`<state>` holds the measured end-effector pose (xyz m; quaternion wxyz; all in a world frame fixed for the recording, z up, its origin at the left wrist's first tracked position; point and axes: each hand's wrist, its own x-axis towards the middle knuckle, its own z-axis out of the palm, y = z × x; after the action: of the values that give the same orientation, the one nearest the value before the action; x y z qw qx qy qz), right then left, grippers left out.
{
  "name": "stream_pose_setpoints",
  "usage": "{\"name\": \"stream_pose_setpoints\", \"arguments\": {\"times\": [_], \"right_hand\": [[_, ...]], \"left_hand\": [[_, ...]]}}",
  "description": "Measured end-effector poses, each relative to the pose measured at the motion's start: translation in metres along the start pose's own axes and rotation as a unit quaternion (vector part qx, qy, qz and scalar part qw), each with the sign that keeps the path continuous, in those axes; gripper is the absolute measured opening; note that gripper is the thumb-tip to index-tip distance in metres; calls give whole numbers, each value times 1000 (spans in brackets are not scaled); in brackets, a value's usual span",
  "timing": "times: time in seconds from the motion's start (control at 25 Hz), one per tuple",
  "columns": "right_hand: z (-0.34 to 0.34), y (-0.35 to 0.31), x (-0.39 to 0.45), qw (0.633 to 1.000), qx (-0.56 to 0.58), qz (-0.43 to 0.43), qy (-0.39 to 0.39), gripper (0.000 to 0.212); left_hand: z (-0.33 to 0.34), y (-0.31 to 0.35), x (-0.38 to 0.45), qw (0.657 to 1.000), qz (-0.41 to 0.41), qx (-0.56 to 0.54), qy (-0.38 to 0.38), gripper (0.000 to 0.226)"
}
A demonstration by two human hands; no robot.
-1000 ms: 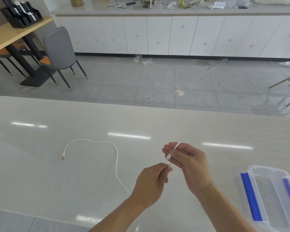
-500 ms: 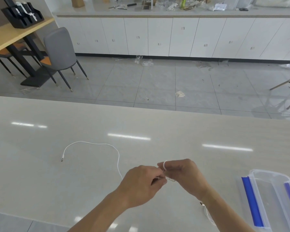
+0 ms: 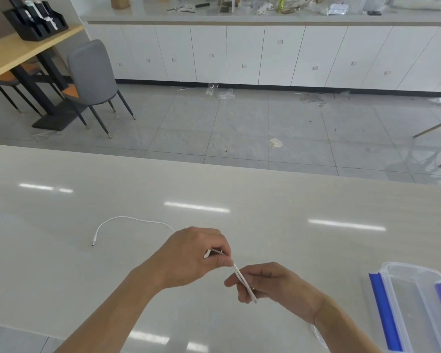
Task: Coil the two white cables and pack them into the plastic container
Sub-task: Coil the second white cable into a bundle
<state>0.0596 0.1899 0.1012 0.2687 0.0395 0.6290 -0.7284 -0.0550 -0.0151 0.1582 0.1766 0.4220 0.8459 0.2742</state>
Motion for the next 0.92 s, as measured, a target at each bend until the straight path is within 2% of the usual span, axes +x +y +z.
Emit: {"name": "stream_pose_setpoints", "arguments": {"times": [0.12,0.48,0.64,0.76,0.84,0.92], "right_hand": [[1,-1,-1,999,40,-15,-12,32],[6,-2,5,973,193,-103,68,27],[7,-9,13,949,263,-147,96,35],[3,-10,20,920,317,-173,151,28],[1,-10,23,915,308,-178,190,29],[1,-9,27,914,286,-178,225,33]], "left_hand": [[-2,-8,4,998,-21,-49,20,8],[46,-24,15,957,-89,-249,121,11],[79,-12,17,937,-125,-286,158,20],[94,-3,15,940,-131,-272,158,31],[101,-1,13,945,-138,-258,146,33],[107,1,10,950,-150,-241,132,26]]}}
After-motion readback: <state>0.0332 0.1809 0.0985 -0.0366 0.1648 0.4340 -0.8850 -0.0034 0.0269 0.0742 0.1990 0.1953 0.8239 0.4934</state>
